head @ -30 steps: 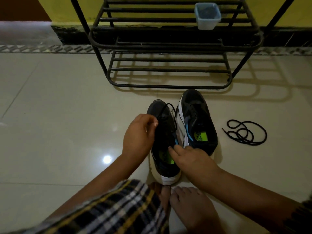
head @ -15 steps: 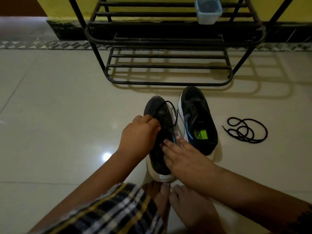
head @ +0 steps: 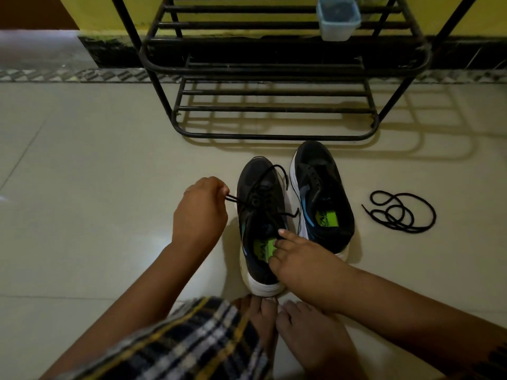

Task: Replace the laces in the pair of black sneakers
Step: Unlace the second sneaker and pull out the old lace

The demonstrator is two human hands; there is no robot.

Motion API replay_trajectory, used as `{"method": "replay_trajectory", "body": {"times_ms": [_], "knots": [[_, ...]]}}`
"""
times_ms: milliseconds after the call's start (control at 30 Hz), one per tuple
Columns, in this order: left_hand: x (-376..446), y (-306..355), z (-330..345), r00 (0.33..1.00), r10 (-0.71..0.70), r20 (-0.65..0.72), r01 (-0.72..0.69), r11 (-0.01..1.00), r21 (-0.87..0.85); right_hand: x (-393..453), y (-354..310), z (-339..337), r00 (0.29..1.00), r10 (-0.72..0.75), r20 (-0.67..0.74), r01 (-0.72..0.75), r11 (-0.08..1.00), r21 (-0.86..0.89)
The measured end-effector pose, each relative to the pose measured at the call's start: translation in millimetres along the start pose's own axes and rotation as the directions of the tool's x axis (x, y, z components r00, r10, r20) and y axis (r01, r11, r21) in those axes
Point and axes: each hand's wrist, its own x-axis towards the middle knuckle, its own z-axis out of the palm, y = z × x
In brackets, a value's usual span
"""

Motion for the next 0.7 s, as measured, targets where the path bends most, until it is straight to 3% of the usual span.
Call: {"method": "replay_trajectory", "body": {"times_ms": [100, 200, 333, 467, 567, 633, 700], "knots": [[-4, 7, 1, 0.984, 0.175, 0.04, -0.174, 0.984, -0.027, 1, 0, 1, 1.0, 0.001, 0.007, -0.002, 0.999, 0.035], [-8, 16, 3, 0.915, 0.376, 0.146, -0.385, 0.922, 0.038, 1, 1, 2, 1.0, -0.001, -0.011, 0.001, 0.998, 0.057], [-12, 22, 9, 0.868, 0.429, 0.251, -0.472, 0.869, 0.146, 1, 2, -2, 0.999, -0.019, -0.05, 0.022, 0.997, 0.072], [-15, 25, 8, 0.909, 0.379, 0.174, -0.393, 0.918, 0.05, 1, 3, -4, 0.998, -0.016, -0.055, 0.02, 0.997, 0.074], [-11, 35, 0, 0.983, 0.125, 0.136, -0.092, 0.969, -0.228, 1, 3, 0, 0.999, -0.006, -0.051, 0.01, 0.997, 0.071], [-4, 37, -5, 0.99, 0.05, 0.129, -0.015, 0.967, -0.253, 2, 3, 2, 0.998, -0.009, -0.055, 0.012, 0.999, 0.052], [1, 37, -8, 0.984, 0.083, 0.158, -0.052, 0.981, -0.189, 2, 3, 3, 0.999, -0.024, -0.044, 0.026, 0.998, 0.056]]}}
